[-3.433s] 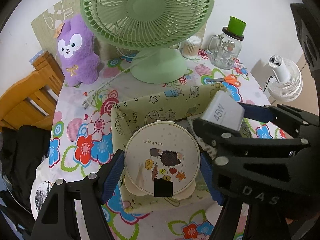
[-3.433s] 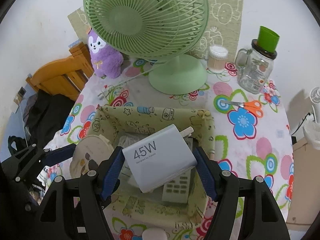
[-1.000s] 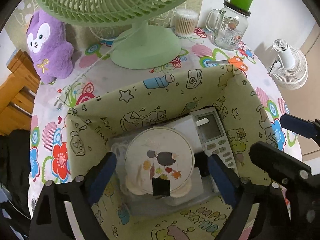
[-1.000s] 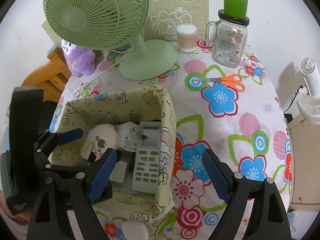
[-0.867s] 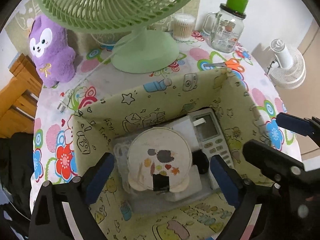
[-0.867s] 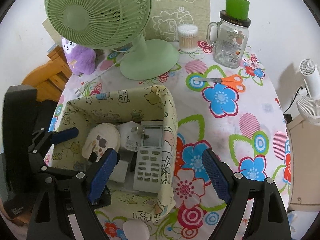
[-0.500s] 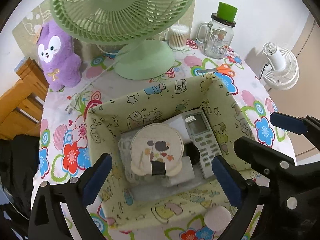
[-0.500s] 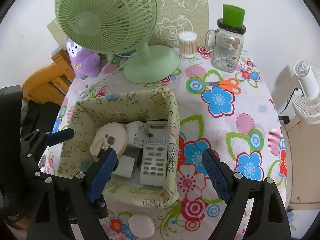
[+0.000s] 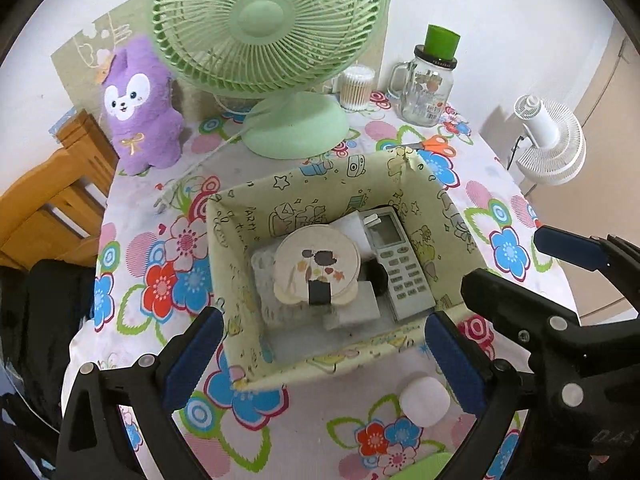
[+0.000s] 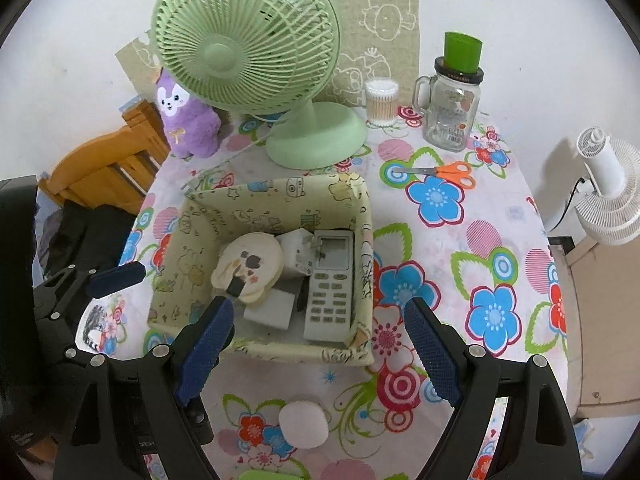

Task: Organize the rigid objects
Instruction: 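Withdraw both grippers from fabric box toward the green pad and white puck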

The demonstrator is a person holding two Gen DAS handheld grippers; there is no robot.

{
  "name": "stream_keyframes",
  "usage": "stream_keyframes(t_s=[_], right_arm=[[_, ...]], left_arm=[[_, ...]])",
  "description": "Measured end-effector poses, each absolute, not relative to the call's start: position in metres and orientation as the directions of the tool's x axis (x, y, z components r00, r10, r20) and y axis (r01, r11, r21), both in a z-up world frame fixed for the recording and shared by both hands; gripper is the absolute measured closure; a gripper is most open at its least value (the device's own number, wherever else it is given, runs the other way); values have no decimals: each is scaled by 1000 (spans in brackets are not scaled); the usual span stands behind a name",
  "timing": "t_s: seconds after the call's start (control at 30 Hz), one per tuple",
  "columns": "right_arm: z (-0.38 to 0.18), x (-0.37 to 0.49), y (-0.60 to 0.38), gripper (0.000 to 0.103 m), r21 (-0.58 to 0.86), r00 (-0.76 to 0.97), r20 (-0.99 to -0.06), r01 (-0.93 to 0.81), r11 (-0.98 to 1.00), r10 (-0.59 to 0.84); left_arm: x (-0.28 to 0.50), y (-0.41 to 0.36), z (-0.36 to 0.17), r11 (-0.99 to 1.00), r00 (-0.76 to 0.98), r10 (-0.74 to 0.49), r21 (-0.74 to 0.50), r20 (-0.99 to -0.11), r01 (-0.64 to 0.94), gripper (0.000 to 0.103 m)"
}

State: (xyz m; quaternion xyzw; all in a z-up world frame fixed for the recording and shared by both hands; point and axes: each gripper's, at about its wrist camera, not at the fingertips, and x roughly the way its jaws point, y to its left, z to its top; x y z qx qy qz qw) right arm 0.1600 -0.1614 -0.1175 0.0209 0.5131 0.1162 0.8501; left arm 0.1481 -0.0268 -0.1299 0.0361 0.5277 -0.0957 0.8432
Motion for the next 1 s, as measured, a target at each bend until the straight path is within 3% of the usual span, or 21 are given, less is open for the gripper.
stream_keyframes(t_s=[1.0], right_arm=[[-102, 94, -146, 14, 92, 485, -858, -175, 980, 168]], left_arm=[[76, -12, -112, 981, 475, -136, -53, -870, 185, 2]])
